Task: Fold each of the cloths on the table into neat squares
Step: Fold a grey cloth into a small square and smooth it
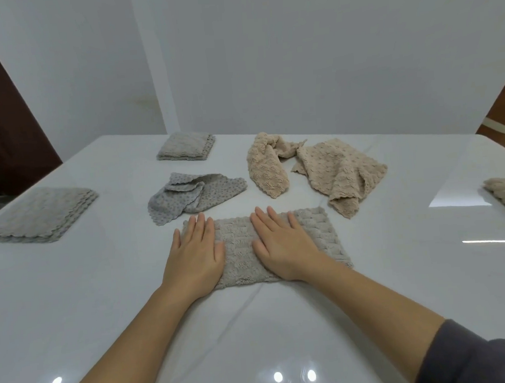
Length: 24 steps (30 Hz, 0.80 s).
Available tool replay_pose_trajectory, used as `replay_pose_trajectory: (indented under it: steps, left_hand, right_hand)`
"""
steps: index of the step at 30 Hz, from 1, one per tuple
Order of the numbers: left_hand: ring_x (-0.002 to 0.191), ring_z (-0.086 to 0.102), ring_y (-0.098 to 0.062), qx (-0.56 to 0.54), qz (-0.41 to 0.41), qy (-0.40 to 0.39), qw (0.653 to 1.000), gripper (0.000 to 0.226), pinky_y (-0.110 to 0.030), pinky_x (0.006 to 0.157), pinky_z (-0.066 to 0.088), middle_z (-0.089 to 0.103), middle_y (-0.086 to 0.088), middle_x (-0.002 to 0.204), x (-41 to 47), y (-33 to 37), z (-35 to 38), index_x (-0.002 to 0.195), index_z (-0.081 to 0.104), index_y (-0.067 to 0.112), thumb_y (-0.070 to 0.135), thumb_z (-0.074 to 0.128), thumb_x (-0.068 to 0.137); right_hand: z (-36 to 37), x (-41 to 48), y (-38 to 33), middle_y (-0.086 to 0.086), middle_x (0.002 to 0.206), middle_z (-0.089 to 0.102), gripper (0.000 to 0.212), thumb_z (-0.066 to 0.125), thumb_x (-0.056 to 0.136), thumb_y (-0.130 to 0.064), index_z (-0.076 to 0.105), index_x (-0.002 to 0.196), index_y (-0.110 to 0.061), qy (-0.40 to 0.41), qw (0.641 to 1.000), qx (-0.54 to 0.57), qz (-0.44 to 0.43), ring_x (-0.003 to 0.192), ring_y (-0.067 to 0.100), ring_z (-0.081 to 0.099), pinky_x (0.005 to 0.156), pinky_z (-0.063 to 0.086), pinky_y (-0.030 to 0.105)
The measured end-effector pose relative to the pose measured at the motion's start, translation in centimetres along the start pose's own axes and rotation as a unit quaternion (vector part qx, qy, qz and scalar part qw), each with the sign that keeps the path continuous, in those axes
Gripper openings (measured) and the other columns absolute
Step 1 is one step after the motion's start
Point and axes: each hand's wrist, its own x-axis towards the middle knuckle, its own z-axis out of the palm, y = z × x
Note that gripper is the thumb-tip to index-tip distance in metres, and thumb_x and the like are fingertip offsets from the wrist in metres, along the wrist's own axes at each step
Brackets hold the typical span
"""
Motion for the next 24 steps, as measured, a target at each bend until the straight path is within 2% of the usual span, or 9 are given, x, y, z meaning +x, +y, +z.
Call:
replay_pose_trajectory:
  steps: [7,13,17,20,22,24]
  left_hand:
    - [0.147,-0.017,-0.009,-0.001,-0.012,-0.018,1.000,0.063,-0.042,0.121,-0.009,-0.015,0.003,0.162,-0.5,-1.6,-0.1,0.156,-0.006,0.017,0.046,0.009,0.101]
    - [0.148,-0.017,-0.011,0.047,-0.032,-0.035,0.998,0.065,-0.044,0.120,-0.010,-0.016,0.003,0.162,-1.0,-2.6,-0.8,0.155,-0.007,0.015,0.047,0.006,0.100]
    - [0.149,-0.015,-0.015,0.063,-0.055,0.022,0.996,0.065,-0.045,0.121,-0.008,-0.013,-0.006,0.163,-0.2,-0.7,-1.8,0.155,-0.004,0.008,0.041,0.010,0.101]
    - [0.149,-0.015,-0.017,0.006,0.014,0.067,0.998,0.065,-0.043,0.121,-0.007,-0.012,-0.008,0.162,0.6,3.7,-2.7,0.155,-0.005,0.007,0.038,0.015,0.102]
    - [0.148,-0.015,-0.016,-0.022,0.084,0.055,0.995,0.063,-0.043,0.122,-0.005,-0.012,-0.006,0.162,1.2,7.3,-2.6,0.154,-0.006,0.008,0.037,0.015,0.103]
    - [0.149,-0.014,-0.015,-0.030,0.121,0.026,0.992,0.061,-0.042,0.122,-0.005,-0.011,-0.005,0.163,1.8,9.7,-1.6,0.155,-0.005,0.008,0.035,0.015,0.103]
  right_hand:
    - [-0.6,-1.3,4.2,0.002,0.164,-0.005,0.061,0.014,0.103,-0.042,0.000,0.157,-0.014,-0.003,0.998,-0.001,0.066,0.150,0.018,-0.008,0.121,-0.007,0.044]
    - [-0.6,-2.2,5.9,0.001,0.164,-0.005,0.061,0.014,0.103,-0.041,0.002,0.157,-0.014,0.008,0.993,0.015,0.121,0.150,0.017,-0.008,0.120,-0.006,0.050]
    - [-0.3,-2.1,5.9,0.001,0.164,-0.004,0.061,0.014,0.103,-0.040,0.003,0.157,-0.014,0.015,0.992,0.015,0.123,0.150,0.017,-0.007,0.120,-0.004,0.052]
    - [-0.4,-2.0,5.9,0.001,0.164,-0.004,0.061,0.015,0.103,-0.040,0.002,0.157,-0.013,0.015,0.992,0.019,0.123,0.150,0.017,-0.007,0.120,-0.004,0.052]
    - [-0.4,-2.1,5.9,0.001,0.164,-0.003,0.061,0.015,0.103,-0.040,0.003,0.157,-0.013,0.016,0.992,0.019,0.122,0.150,0.017,-0.007,0.120,-0.004,0.052]
    - [-0.4,-2.1,5.9,0.001,0.164,-0.003,0.061,0.016,0.103,-0.040,0.003,0.157,-0.013,0.016,0.992,0.018,0.122,0.151,0.017,-0.006,0.120,-0.004,0.052]
